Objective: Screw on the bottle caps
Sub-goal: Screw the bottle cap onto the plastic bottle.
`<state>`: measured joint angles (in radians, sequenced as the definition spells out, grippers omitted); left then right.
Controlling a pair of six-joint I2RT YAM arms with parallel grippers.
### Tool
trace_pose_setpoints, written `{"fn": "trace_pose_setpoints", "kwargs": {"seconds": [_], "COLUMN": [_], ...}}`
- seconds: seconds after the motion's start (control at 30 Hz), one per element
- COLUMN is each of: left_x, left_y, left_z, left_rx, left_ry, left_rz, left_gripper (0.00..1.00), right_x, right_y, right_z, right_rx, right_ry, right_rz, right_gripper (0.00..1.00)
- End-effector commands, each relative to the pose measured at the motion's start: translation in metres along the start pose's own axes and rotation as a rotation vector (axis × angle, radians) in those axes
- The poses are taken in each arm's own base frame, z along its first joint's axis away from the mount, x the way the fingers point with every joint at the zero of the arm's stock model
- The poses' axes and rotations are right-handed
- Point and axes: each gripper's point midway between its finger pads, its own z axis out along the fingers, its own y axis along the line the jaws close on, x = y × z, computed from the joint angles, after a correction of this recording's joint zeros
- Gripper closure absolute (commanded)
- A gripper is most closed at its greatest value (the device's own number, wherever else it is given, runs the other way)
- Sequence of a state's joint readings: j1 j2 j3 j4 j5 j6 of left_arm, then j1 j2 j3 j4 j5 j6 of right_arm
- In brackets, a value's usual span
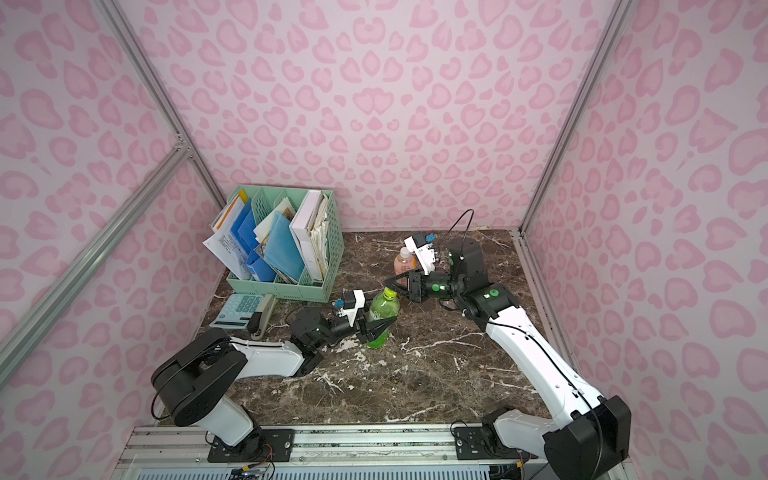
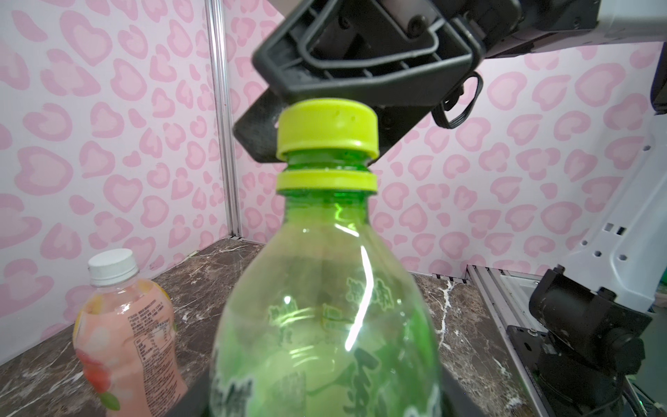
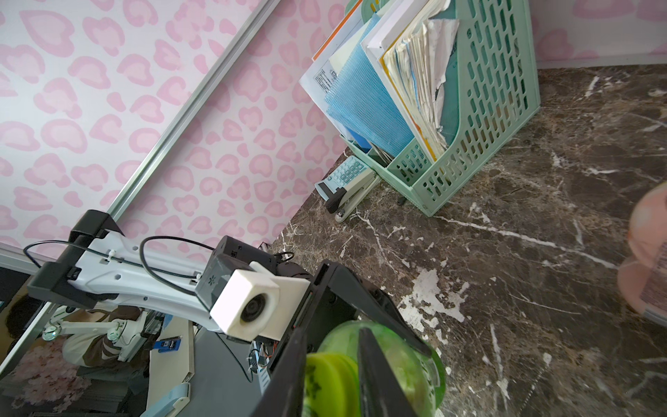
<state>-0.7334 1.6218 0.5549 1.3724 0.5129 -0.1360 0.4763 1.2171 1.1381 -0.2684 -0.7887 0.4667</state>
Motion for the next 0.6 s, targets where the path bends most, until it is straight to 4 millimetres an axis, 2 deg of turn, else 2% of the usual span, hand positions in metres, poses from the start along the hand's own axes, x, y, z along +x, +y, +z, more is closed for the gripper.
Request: {"fn": "trace_pose_setpoints", "kwargs": {"seconds": [0.0,0.3,0.57], "left_x": [-0.011,-0.012,-0.007], "left_y": [0.004,0.005,0.013], "left_z": [0.001,0.000,0.002], "left_rx": [-0.023,-0.024,-0.067], "left_ry": [-0.043,-0.042,-0.013], "left_rz": [0.003,-0.003,-0.020], "left_gripper": [0.37,0.37,0.38], "right_x": [0.003,0.009,0.013], "right_y": [-0.001,-0.007,-0.001], "right_z": [-0.001,-0.002,-0.009], "right_rx": [0.009,0.036,0.032], "right_ry": [0.003,0.004,-0.012], "right_rz": [0.000,0.023,0.029], "right_gripper": [0.74,0.74,0.74]}}
